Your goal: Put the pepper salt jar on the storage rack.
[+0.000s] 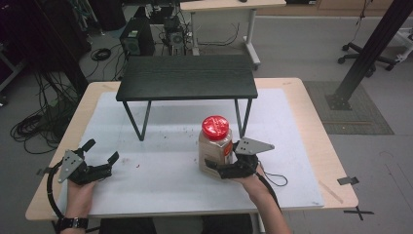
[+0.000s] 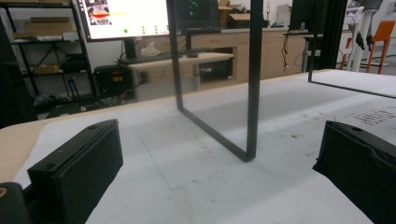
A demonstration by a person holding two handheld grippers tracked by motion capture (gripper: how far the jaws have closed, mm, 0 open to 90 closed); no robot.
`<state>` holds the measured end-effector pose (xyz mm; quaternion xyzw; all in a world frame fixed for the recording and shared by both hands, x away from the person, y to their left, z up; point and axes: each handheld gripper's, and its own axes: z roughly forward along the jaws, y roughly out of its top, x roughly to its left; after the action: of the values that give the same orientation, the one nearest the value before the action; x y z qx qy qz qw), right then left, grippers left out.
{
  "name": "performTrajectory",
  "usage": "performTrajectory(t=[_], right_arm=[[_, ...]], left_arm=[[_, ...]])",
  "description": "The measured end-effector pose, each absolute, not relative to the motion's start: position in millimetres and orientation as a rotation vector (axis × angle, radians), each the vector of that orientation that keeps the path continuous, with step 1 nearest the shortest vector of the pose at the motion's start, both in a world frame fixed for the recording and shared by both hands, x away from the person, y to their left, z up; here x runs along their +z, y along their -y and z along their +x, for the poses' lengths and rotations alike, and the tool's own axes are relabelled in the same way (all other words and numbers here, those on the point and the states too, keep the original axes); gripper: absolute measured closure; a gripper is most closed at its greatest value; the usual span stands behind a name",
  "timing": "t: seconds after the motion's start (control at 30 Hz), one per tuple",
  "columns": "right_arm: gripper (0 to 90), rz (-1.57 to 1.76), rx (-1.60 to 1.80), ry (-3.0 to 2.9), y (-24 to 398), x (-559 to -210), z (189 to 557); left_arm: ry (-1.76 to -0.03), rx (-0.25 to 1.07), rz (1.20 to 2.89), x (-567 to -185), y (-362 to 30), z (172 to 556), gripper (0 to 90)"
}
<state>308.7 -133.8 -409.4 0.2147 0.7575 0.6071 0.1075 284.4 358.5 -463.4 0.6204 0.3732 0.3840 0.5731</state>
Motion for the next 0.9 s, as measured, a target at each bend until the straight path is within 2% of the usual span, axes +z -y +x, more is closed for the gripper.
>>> performTrajectory(t=[0.9], right_arm=[[25.3,0.627,1.748,-2.229,143,-350,302]], left_arm=[[-0.874,0.899,1.454,-463,-358,284,0.4]])
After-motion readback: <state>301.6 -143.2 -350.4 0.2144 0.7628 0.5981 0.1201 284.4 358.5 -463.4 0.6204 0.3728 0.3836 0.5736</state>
